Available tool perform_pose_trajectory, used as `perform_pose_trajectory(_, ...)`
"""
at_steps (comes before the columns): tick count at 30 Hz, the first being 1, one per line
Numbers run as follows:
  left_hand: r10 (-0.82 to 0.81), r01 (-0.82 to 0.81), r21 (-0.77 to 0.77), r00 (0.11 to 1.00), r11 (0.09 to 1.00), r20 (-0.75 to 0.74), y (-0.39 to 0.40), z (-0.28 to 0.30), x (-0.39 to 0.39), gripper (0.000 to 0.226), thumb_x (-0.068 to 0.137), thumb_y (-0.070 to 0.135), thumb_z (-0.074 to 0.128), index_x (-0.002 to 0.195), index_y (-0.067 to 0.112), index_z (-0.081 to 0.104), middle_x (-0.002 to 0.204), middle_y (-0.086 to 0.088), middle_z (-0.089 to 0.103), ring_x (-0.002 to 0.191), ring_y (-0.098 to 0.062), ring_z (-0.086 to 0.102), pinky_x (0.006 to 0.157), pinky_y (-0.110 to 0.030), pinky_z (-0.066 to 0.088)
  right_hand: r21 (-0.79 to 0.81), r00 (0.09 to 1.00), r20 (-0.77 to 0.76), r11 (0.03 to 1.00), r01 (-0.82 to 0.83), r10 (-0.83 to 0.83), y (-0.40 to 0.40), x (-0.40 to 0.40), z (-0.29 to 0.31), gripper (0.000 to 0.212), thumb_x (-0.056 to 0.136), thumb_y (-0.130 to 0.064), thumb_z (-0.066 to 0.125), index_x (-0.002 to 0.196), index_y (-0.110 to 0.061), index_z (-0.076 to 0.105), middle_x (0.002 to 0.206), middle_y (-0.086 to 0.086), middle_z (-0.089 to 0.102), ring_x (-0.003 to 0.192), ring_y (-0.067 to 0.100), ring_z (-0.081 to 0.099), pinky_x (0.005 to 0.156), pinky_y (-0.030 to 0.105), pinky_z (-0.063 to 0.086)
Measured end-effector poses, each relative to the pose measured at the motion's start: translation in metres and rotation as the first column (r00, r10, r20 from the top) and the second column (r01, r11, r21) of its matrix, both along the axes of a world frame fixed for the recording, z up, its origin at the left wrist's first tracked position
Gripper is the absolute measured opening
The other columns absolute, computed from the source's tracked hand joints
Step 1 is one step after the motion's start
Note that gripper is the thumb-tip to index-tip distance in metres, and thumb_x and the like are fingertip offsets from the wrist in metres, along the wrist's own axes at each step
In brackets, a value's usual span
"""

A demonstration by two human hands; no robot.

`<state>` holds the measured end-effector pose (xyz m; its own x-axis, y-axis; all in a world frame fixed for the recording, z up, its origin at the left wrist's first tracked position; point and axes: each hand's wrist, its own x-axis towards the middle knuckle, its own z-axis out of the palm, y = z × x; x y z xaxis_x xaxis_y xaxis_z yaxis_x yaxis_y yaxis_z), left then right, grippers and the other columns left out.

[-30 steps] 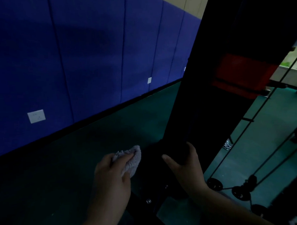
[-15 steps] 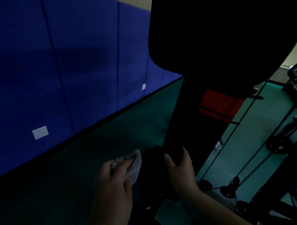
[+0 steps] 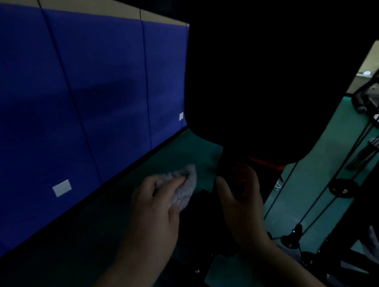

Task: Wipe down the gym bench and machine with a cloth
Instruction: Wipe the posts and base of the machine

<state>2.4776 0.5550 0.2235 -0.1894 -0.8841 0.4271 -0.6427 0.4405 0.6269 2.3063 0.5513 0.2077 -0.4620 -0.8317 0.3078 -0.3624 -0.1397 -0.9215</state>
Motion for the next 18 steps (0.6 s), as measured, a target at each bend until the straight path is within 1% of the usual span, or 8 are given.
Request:
perform_pose_trajectory(2, -0.006, 0.008, -0.055, 0.999, 0.998, 0.037, -0.013, 0.005, -0.002, 0.050, 0.089, 0.010, 0.059, 0.131, 0.036, 0.052, 0.125, 0.014, 0.037, 0.118, -0.007, 0.036, 0.088, -0.011, 0.033, -0.018, 0.999, 0.034, 1.000, 0.004, -0.004, -0.006, 0.002, 0.005, 0.047, 0.086, -0.031, 0.065, 0.126, -0.036, 0.041, 0.124, -0.004, 0.053, 0.112, 0.007, 0.054, 0.090, 0.030, 0.050)
perform_pose_trajectory(5, 0.002, -0.004, -0.052, 0.999, 0.999, -0.042, -0.022, 0.017, -0.008, 0.047, 0.091, 0.013, 0.056, 0.132, 0.036, 0.051, 0.126, 0.014, 0.036, 0.120, -0.007, 0.036, 0.092, -0.015, 0.035, -0.038, 0.998, 0.056, 0.998, 0.041, -0.039, -0.011, 0.000, 0.017, 0.036, 0.086, -0.030, 0.066, 0.114, -0.039, 0.045, 0.116, -0.003, 0.057, 0.106, 0.009, 0.058, 0.084, 0.026, 0.050)
perform_pose_trajectory(7, 0.000, -0.002, -0.051, 0.999, 0.999, -0.040, -0.025, 0.022, -0.011, 0.046, 0.092, 0.015, 0.055, 0.132, 0.037, 0.050, 0.127, 0.014, 0.037, 0.120, -0.007, 0.035, 0.093, -0.022, 0.039, -0.053, 0.998, 0.043, 0.998, 0.037, -0.035, -0.013, -0.002, 0.023, 0.030, 0.086, -0.029, 0.066, 0.102, -0.044, 0.045, 0.109, -0.006, 0.059, 0.099, 0.002, 0.059, 0.080, 0.020, 0.049)
perform_pose_trajectory(8, -0.008, 0.006, -0.067, 1.000, 0.998, -0.023, -0.026, 0.024, -0.010, 0.046, 0.092, 0.016, 0.055, 0.132, 0.038, 0.050, 0.126, 0.014, 0.037, 0.119, -0.006, 0.035, 0.092, -0.022, 0.039, -0.055, 0.998, 0.046, 0.998, 0.039, -0.036, -0.013, -0.003, 0.027, 0.028, 0.086, -0.027, 0.066, 0.099, -0.044, 0.046, 0.106, -0.009, 0.060, 0.095, -0.003, 0.059, 0.076, 0.014, 0.048)
perform_pose_trajectory(10, -0.021, 0.022, -0.098, 1.000, 0.995, 0.006, -0.031, 0.031, -0.006, 0.046, 0.091, 0.015, 0.056, 0.131, 0.037, 0.051, 0.125, 0.013, 0.038, 0.116, -0.005, 0.035, 0.089, -0.015, 0.033, -0.069, 0.996, 0.074, 0.996, 0.058, -0.053, -0.016, -0.002, 0.032, 0.026, 0.087, -0.024, 0.065, 0.094, -0.041, 0.048, 0.100, -0.013, 0.061, 0.090, -0.008, 0.059, 0.071, 0.005, 0.044)
perform_pose_trajectory(13, -0.022, 0.023, -0.103, 1.000, 0.994, 0.016, -0.044, 0.039, 0.003, 0.045, 0.091, 0.014, 0.057, 0.131, 0.033, 0.053, 0.123, 0.010, 0.040, 0.115, -0.006, 0.035, 0.085, -0.009, 0.028, -0.075, 0.990, 0.107, 0.992, 0.099, -0.091, -0.019, 0.007, 0.035, 0.025, 0.087, -0.021, 0.065, 0.092, -0.037, 0.047, 0.095, -0.019, 0.058, 0.085, -0.016, 0.056, 0.069, 0.000, 0.040)
perform_pose_trajectory(15, -0.054, 0.056, -0.104, 0.998, 0.993, 0.029, -0.050, 0.047, 0.006, 0.045, 0.090, 0.013, 0.058, 0.130, 0.031, 0.054, 0.122, 0.009, 0.041, 0.114, -0.006, 0.035, 0.084, -0.008, 0.027, -0.052, 0.985, 0.104, 0.988, 0.146, -0.140, -0.019, 0.013, 0.039, 0.024, 0.087, -0.024, 0.065, 0.093, -0.037, 0.045, 0.094, -0.022, 0.053, 0.084, -0.017, 0.054, 0.071, 0.003, 0.040)
perform_pose_trajectory(18, -0.118, 0.130, -0.169, 0.990, 0.977, 0.082, -0.059, 0.062, 0.009, 0.045, 0.087, 0.013, 0.060, 0.129, 0.030, 0.055, 0.121, 0.007, 0.044, 0.111, -0.005, 0.035, 0.084, -0.015, 0.033, 0.038, 0.975, 0.115, 0.981, 0.188, -0.191, -0.015, 0.022, 0.049, 0.019, 0.088, -0.032, 0.063, 0.092, -0.033, 0.045, 0.090, -0.019, 0.053, 0.081, -0.006, 0.053, 0.071, 0.019, 0.043)
